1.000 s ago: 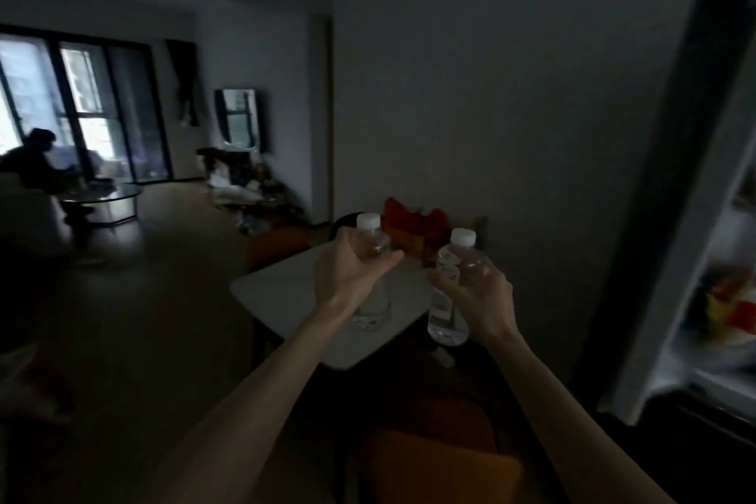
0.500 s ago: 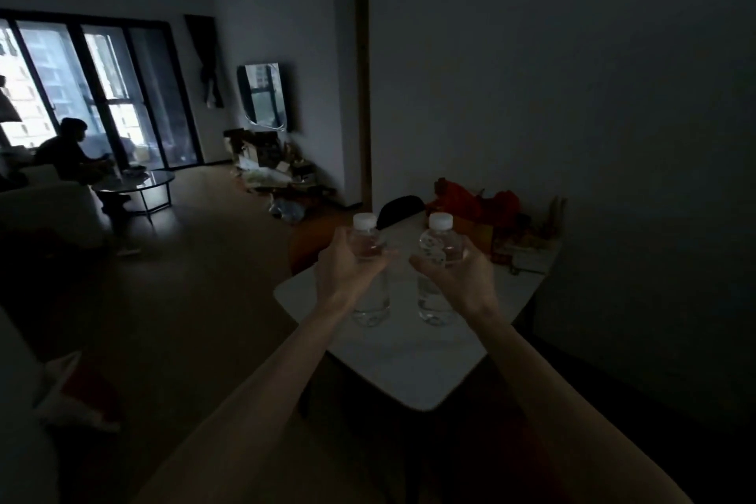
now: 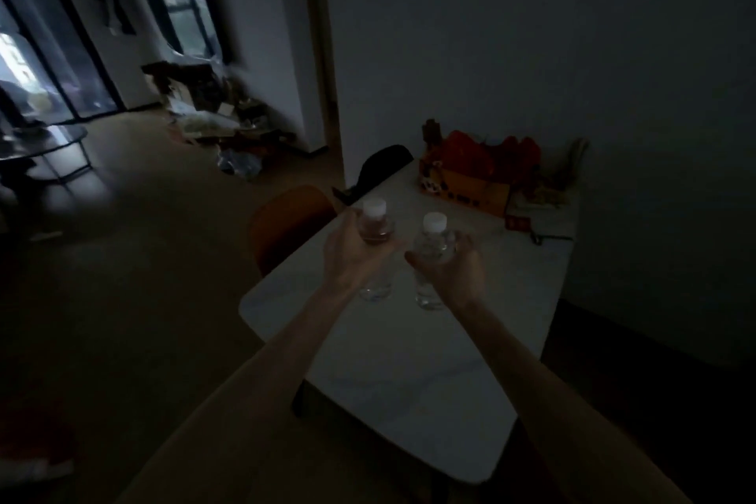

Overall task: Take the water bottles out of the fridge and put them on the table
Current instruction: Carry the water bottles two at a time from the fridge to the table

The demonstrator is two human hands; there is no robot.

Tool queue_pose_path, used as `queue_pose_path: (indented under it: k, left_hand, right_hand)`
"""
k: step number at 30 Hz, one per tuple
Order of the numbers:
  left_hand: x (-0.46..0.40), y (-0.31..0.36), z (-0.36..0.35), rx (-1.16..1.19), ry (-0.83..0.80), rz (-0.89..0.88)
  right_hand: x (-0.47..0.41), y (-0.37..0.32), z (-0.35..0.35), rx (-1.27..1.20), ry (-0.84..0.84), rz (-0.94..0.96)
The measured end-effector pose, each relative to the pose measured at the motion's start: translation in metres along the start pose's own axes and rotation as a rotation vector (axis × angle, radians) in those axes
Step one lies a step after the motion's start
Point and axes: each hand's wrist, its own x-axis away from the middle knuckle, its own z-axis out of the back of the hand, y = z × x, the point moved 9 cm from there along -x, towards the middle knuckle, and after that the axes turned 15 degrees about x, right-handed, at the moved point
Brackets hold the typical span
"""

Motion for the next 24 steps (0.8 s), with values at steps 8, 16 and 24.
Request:
queue_pose_path:
  k: [8, 16, 24]
  left_hand:
    - [-0.133, -0.136, -0.056, -0.018, -0.173, 0.069]
    - [-0.191, -0.247, -0.121, -0.137, -0.381, 0.094]
    - [-0.215, -0.301, -0.175, -0.172, -0.415, 0.03]
  right_hand:
    - [-0.064, 0.056, -0.109, 0.118, 0.071, -0.277]
    - [-0.12, 0.11, -0.196, 0.166, 0.04, -0.473]
    - [-0.151, 0.158, -0.256, 0.161, 0.047, -0.501]
